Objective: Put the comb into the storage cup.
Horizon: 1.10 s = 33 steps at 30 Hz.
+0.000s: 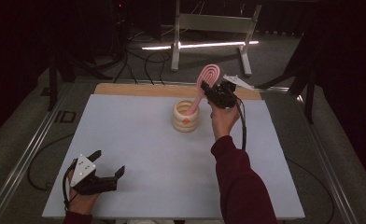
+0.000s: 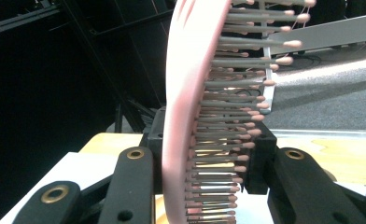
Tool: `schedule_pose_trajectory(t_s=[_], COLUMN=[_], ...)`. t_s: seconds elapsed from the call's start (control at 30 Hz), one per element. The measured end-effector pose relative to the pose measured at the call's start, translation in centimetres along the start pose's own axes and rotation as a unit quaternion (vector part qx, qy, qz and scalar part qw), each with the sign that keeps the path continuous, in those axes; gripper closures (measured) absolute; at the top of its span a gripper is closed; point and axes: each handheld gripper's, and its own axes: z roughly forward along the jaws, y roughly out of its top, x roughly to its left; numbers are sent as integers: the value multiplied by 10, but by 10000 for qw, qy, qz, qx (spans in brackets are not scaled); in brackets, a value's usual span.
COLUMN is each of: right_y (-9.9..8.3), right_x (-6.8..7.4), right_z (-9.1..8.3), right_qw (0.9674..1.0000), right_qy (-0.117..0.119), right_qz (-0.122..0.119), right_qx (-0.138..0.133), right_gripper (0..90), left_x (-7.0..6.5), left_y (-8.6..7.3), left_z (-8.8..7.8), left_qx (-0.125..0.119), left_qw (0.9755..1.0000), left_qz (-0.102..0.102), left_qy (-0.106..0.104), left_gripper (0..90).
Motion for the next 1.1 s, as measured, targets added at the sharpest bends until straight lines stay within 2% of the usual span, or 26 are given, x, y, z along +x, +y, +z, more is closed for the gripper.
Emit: schedule_pose_trajectory(t_s=[0.53, 1.1], right_y=[-9, -21], right_x=[4, 8], right_z=[4, 9], right_qw=[10000, 9999], right_qy=[22, -8], right_qz=[-17, 84], right_qx=[67, 103], right_gripper=[633, 633], left_x=[-1, -2], left_y=[0, 0], left_z=[1, 1], left_qx=[19, 24], left_qw=[10000, 10000], left_qz=[33, 36], left_qy=[-3, -10], left_gripper=[2, 2])
